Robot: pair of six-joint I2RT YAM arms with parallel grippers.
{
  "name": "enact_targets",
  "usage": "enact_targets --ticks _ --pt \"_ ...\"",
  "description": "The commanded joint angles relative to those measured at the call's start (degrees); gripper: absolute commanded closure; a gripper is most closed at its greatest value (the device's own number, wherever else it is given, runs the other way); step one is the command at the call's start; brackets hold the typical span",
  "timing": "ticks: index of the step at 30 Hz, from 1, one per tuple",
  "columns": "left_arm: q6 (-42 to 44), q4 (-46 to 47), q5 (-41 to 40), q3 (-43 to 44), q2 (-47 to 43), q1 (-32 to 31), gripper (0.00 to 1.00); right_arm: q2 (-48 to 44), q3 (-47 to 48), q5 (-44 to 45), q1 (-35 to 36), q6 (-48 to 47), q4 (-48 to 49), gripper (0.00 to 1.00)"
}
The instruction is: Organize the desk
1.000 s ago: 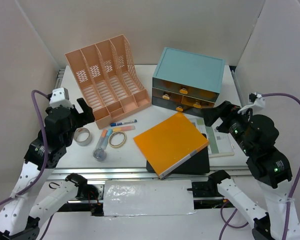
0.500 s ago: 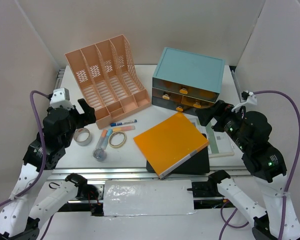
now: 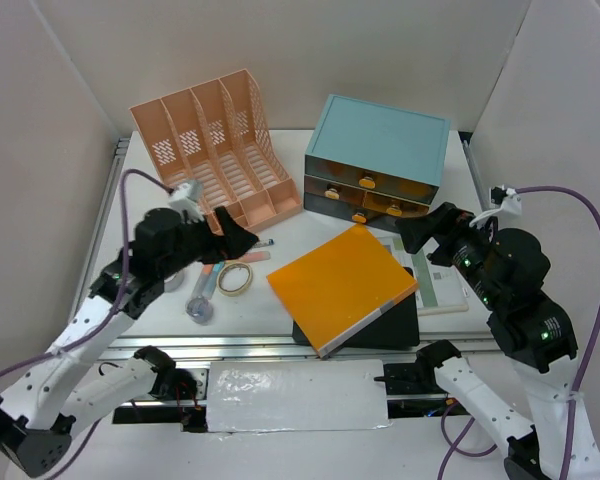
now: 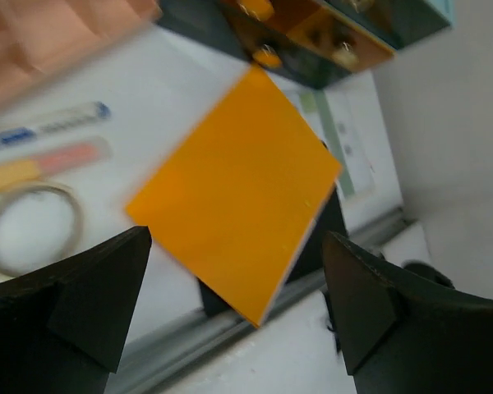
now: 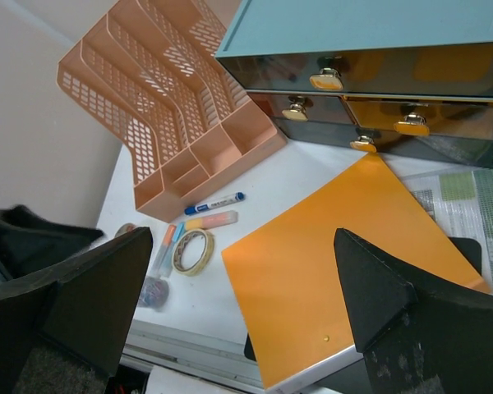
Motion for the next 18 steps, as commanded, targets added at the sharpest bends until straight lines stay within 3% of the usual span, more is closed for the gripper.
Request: enact_targets --ticks 1,5,8,12,18 --pt "-11.04 12.59 2.1 -4.77 4.25 -15.66 0.03 0.13 0.6 0.67 -0.08 0.27 2.12 0.0" --pt "-16.76 11.81 -7.24 -3.8 12.86 -25.3 0.0 0.05 -0.28 -0.47 -0.08 0.97 2.91 0.0" --pt "-20.9 17.78 -5.83 -8.28 13.23 -25.49 0.0 -0.92 -1.6 -1.0 -0.08 1.14 3.27 0.0" --pt "-27.14 19.2 -5.22 -12.86 14.02 -25.75 0.01 -1.27 -1.52 -0.73 -0.08 0.88 2.74 0.0" --pt "-34.27 23.32 -9.52 -21.03 13.23 -28.57 0.0 -1.54 -2.57 -2.58 -0.08 1.06 3.71 0.0"
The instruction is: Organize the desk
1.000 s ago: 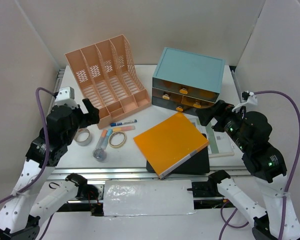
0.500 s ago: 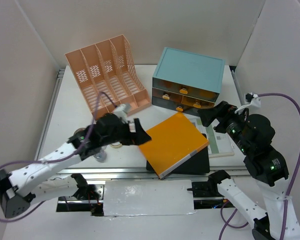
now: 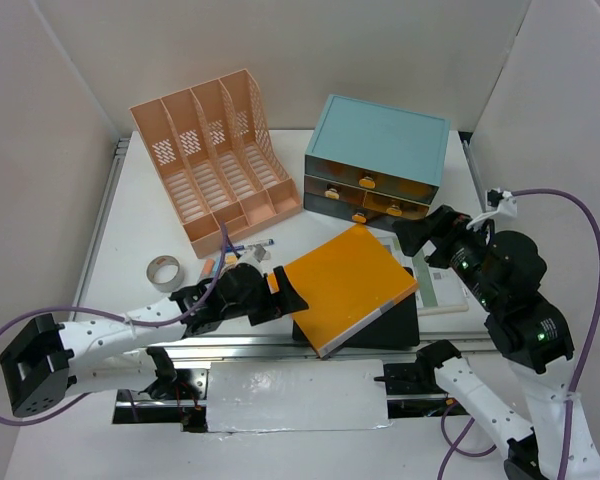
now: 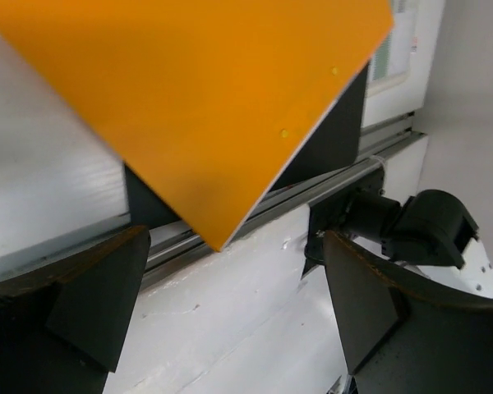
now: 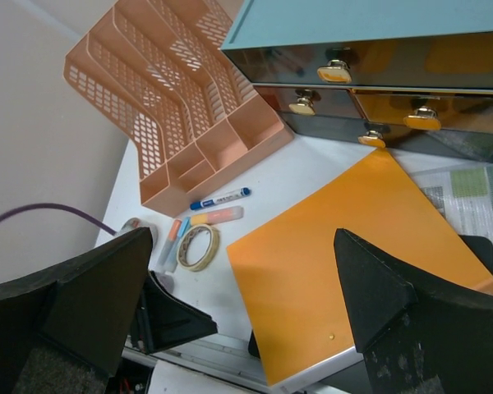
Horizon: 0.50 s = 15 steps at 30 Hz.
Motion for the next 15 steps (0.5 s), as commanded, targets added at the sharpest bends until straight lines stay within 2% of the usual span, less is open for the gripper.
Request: enact_targets --ticks 1,10,15 --pt "-5.46 6.38 -3.4 -3.48 -0.41 -1.2 0.0 -0.68 -1.5 -1.68 -0.08 0.6 2.99 0.0" --pt "3.67 14.39 -9.47 -5.16 7.76 -0.42 0.0 -1.21 -4.4 -5.2 -0.08 0.78 5.36 0.0" --pt "1.75 19.04 -8.16 -9.1 10.75 3.27 0.01 -1.21 -3.7 -5.29 -0.08 0.42 4.75 0.0"
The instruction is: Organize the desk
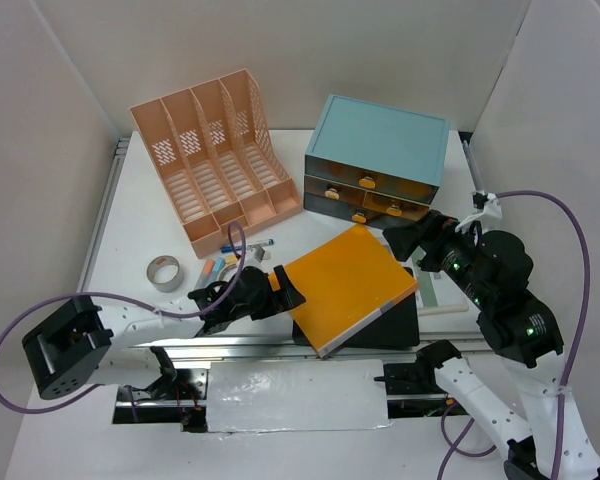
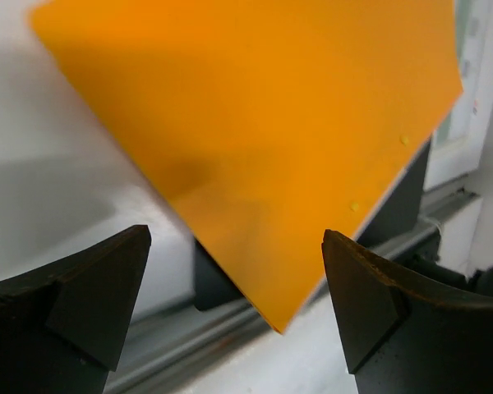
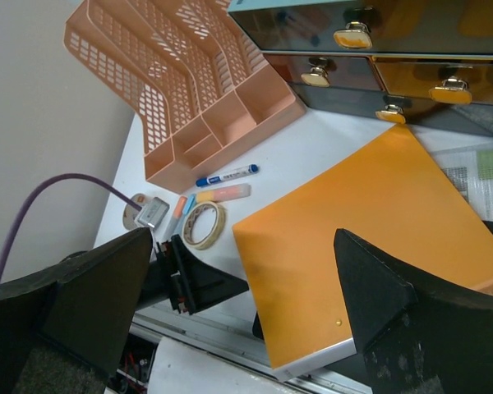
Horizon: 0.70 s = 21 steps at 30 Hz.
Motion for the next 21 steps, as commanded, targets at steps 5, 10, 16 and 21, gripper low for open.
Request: enact_targets --ticks 5,10,16,21 --pt "0.06 13.94 4.54 -6.35 5.24 5.98 0.01 -0.97 0.34 -0.92 -0.08 -0.28 3.68 0.0" --pt "0.32 25.62 9.12 -9.34 10.34 9.15 0.05 -0.71 -0.45 -2.23 -0.08 0.16 4.55 0.0" --pt "-0.38 33.45 10.0 -12.24 15.17 11.78 0.19 -0.53 -0.89 -3.46 -0.17 0.25 5.34 0.0" --pt "-1.35 38.65 12.55 -13.83 19.48 13.9 0.56 0.08 -0.98 -3.03 -0.08 -0.19 5.0 0.0"
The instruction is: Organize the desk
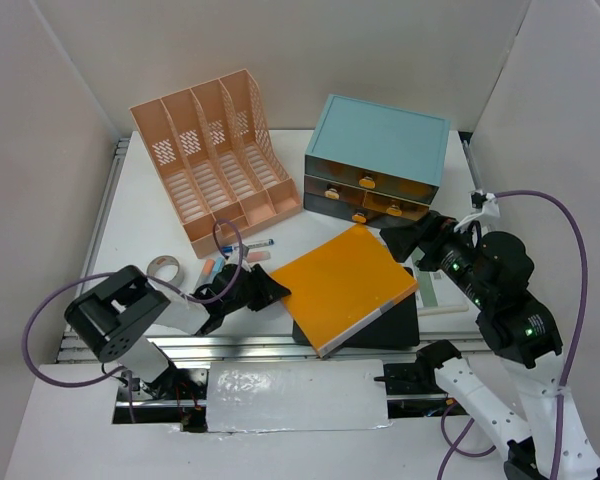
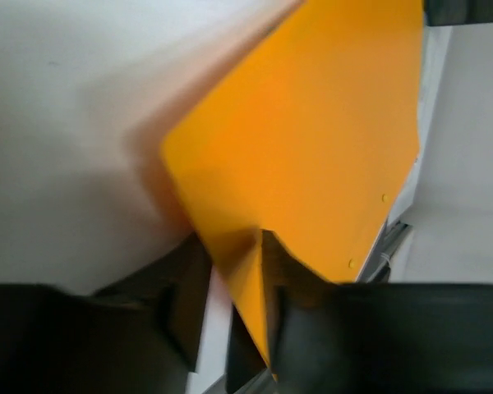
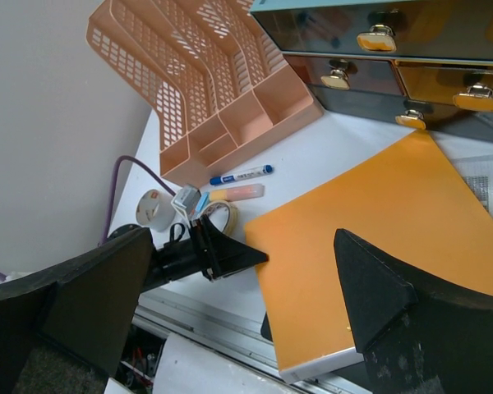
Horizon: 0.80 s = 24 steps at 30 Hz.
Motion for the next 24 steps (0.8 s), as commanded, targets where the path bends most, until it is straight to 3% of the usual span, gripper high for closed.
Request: enact_targets --ticks 1,5,8,15,17,23,24 --pt "0.88 1.32 1.43 -1.96 3.18 0.89 0.62 0.54 -0.36 -0.56 -0.08 -0.23 2.79 0.0" --pt "1.59 -0.33 1.43 -1.35 1.79 0.89 0.91 0.45 -1.07 -1.52 0.01 0.03 3.67 0.0" --pt "2.29 -3.93 -0.23 -1.17 -2.08 0.72 1.0 0.45 -1.68 -1.96 -0.08 0.12 4.28 0.0" --pt "5.01 -34.5 -9.02 7.87 -25.78 -0.52 1.0 -0.6 -5.54 -4.15 -0.08 -0.67 10.15 0.0" --pt "5.54 -42.42 -8.51 12.77 -28.88 -0.6 1.0 -1.48 -8.79 -9.06 0.01 -2.51 13.93 0.0" --pt "4.92 -60.33 -3.32 28.58 -35.4 -0.87 1.0 -7.36 -21.7 -29.34 0.19 -5.77 36.85 0.0" --pt "4.93 -62.55 -2.88 30.97 -35.66 -0.87 1.0 -9.55 -23.81 -30.87 0.27 -5.42 44.81 0.0"
